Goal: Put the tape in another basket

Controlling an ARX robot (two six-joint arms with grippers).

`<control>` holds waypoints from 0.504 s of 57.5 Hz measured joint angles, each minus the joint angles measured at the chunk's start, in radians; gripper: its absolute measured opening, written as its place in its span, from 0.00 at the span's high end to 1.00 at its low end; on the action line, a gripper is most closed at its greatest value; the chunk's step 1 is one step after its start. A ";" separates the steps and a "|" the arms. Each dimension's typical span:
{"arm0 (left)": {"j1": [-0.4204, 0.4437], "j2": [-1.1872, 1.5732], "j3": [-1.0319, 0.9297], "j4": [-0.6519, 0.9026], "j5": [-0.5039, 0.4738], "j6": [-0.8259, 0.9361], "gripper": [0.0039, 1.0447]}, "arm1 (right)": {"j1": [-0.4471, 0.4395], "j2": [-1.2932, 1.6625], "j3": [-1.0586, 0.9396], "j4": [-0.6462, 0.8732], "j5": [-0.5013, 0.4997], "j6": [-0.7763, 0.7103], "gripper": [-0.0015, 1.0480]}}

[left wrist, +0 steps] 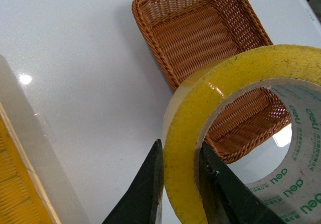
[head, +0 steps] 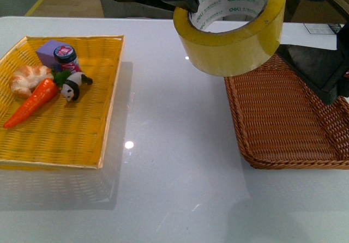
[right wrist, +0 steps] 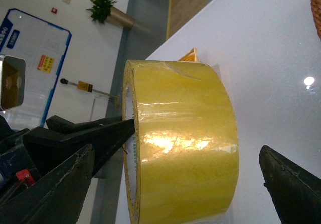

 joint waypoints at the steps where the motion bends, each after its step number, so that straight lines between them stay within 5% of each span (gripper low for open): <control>1: 0.000 0.000 0.000 0.000 0.000 0.000 0.87 | 0.000 0.004 0.001 0.004 -0.001 0.001 0.09; 20: 0.000 0.000 0.000 -0.004 0.016 -0.007 0.87 | 0.015 0.070 0.020 0.039 -0.003 0.029 0.09; 29: 0.000 0.000 0.000 -0.007 0.022 -0.010 0.87 | 0.020 0.072 0.031 0.040 -0.003 0.034 0.30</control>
